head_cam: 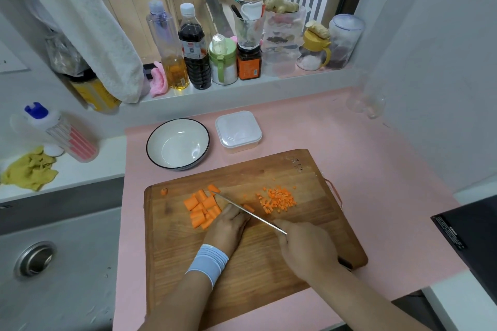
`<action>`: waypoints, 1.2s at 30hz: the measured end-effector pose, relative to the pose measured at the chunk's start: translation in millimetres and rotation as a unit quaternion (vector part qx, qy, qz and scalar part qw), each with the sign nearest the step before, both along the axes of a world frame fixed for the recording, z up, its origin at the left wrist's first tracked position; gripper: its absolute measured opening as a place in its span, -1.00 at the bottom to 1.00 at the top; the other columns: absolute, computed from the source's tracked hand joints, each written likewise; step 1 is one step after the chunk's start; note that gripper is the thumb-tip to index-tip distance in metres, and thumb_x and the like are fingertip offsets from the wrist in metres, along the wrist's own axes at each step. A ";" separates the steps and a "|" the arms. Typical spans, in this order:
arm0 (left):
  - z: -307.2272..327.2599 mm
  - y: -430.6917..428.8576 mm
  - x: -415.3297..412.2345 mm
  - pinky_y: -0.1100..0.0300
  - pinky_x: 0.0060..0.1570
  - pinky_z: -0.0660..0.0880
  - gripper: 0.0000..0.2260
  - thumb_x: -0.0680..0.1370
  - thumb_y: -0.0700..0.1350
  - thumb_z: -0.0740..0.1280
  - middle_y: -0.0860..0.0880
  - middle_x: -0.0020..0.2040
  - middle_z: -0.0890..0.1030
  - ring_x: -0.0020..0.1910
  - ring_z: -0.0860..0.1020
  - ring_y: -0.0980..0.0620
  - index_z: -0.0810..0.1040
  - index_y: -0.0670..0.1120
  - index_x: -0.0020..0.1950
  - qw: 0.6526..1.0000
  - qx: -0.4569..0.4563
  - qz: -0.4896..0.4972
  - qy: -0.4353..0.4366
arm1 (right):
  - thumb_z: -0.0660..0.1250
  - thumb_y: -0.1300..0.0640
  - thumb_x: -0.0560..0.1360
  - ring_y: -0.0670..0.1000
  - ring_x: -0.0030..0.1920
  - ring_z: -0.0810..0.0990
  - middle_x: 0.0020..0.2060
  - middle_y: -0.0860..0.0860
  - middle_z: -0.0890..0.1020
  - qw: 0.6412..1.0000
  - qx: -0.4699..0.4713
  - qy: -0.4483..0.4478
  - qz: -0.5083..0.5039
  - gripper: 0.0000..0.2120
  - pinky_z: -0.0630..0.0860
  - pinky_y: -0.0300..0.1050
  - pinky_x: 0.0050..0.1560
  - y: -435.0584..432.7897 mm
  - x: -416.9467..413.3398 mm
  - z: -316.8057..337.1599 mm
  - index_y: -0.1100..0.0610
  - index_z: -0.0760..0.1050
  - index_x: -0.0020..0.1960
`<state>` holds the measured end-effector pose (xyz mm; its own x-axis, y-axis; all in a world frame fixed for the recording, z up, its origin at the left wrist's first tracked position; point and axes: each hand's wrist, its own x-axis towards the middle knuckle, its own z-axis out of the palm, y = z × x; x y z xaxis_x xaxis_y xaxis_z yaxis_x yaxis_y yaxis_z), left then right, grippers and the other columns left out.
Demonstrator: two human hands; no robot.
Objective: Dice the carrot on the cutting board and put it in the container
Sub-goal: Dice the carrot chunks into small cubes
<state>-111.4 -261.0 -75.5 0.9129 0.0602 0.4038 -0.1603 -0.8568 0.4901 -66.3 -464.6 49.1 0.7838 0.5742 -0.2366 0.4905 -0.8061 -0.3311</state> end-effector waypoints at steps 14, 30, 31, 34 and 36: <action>1.3 -0.9 1.5 0.20 0.05 0.51 -0.82 0.59 -0.16 0.28 -0.05 -0.03 0.63 0.01 0.55 0.00 0.68 -0.16 -0.02 1.000 -0.009 0.015 -0.011 | 0.11 -0.01 0.67 -0.05 -0.02 0.64 -0.02 -0.08 0.69 1.000 -0.015 -0.002 -0.005 -0.70 0.39 -0.22 -0.15 -7.2 3.3 -6.7 -0.12 0.54 0.29; -1.1 -2.0 -0.3 0.17 -0.06 0.54 -0.82 0.57 -0.17 0.27 -0.05 -0.07 0.62 -0.03 0.55 0.00 0.68 -0.16 -0.03 1.000 0.018 0.003 -0.012 | 0.14 -0.04 0.67 -0.07 -0.21 0.58 -0.21 -0.10 0.63 0.998 -0.013 0.060 -0.025 -0.75 0.46 -0.16 -0.21 0.5 11.6 -12.7 -0.05 0.59 0.06; -0.6 -2.3 -0.2 0.17 -0.05 0.53 -0.81 0.57 -0.17 0.27 -0.06 -0.06 0.63 -0.02 0.55 -0.01 0.68 -0.15 -0.03 1.000 0.015 0.005 -0.013 | 0.13 -0.04 0.67 -0.06 -0.19 0.58 -0.17 -0.09 0.65 0.999 -0.011 0.047 -0.019 -0.75 0.46 -0.15 -0.20 -0.6 8.9 -12.8 -0.07 0.58 0.11; -0.4 -1.9 -0.9 0.17 0.01 0.53 -0.83 0.57 -0.18 0.30 -0.05 0.00 0.64 0.02 0.57 -0.02 0.69 -0.13 0.01 1.000 0.003 0.002 -0.010 | 0.11 -0.05 0.67 -0.07 -0.12 0.62 -0.11 -0.10 0.67 0.999 0.006 0.037 -0.008 -0.73 0.48 -0.18 -0.15 -5.1 1.7 -13.0 -0.13 0.56 0.21; -1.4 -0.5 -1.3 0.16 0.02 0.54 -0.87 0.56 -0.22 0.34 -0.05 0.01 0.64 0.04 0.58 -0.03 0.68 -0.12 0.01 1.000 -0.002 0.002 -0.007 | 0.09 -0.07 0.68 -0.10 -0.11 0.62 -0.09 -0.11 0.67 0.999 0.001 0.031 -0.004 -0.71 0.43 -0.23 -0.16 -7.8 -0.3 -12.6 -0.13 0.56 0.23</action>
